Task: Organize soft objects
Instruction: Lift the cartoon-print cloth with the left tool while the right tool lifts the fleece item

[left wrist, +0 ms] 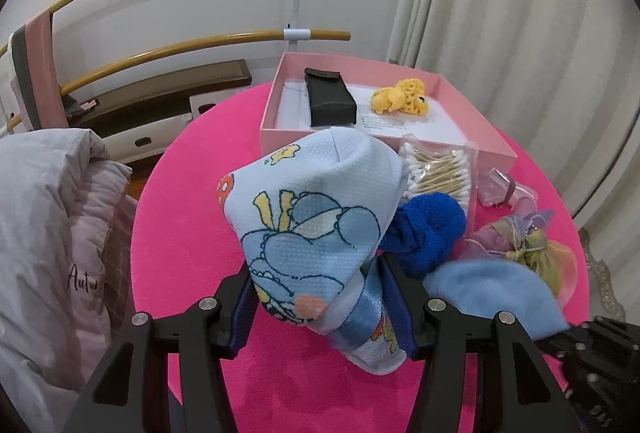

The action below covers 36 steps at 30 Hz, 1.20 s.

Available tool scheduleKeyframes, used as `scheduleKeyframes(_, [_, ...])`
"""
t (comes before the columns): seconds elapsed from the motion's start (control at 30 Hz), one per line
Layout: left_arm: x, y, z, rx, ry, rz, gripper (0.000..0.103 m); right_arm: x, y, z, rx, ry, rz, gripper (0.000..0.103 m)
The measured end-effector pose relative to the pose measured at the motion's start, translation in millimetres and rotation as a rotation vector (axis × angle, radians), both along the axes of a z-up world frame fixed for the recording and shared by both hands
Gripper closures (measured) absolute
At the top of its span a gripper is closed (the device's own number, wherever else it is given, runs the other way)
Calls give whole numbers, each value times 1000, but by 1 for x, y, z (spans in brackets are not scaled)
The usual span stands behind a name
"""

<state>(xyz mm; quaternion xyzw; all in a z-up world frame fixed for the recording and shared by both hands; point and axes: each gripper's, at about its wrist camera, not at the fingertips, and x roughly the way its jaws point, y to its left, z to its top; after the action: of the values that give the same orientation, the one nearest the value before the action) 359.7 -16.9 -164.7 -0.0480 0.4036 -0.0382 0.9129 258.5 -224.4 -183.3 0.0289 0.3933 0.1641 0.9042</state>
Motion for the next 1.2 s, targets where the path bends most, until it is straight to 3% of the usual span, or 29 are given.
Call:
scheduleKeyframes(0.07, [-2, -2, 1, 0, -2, 0, 50, -4, -1, 3, -23, -10, 7, 97])
scheduleKeyframes(0.13, [-3, -2, 1, -2, 0, -3, 50, -7, -2, 4, -65, -17, -10, 86])
scheduleKeyframes(0.17, [-3, -3, 1, -3, 0, -5, 50, -9, -2, 6, -70, -28, -9, 76])
scheduleKeyframes(0.4, [-5, -6, 1, 1, 0, -8, 50, 5, 20, 1, -112, -46, 20, 69])
scheduleKeyframes(0.5, [-4, -6, 1, 5, 1, -3, 50, 9, 27, -2, -88, -48, 29, 72])
scheduleKeyframes(0.7, [-6, 0, 3, 6, -3, 12, 50, -4, 32, 21, -124, -117, 52, 64])
scheduleKeyframes(0.9, [-2, -1, 0, -3, 10, 3, 50, 33, 46, -13, -247, -24, 86, 58])
scheduleKeyframes(0.97, [-1, 0, -2, 0, 14, 3, 50, 40, 44, -22, -232, 1, 91, 59])
scheduleKeyframes(1.03, [2, 1, -4, -1, 20, 4, 50, 40, 37, -23, -183, 4, 86, 67])
scheduleKeyframes(1.07, [3, 2, -5, 0, 20, 5, 50, 38, 33, -19, -148, 2, 94, 82])
scheduleKeyframes(1.1, [3, 2, -5, -1, 20, 7, 50, 35, 29, -13, -102, -5, 111, 89])
scheduleKeyframes(1.2, [5, 1, -3, -5, 12, 6, 50, 28, 21, 0, -22, -26, 141, 90])
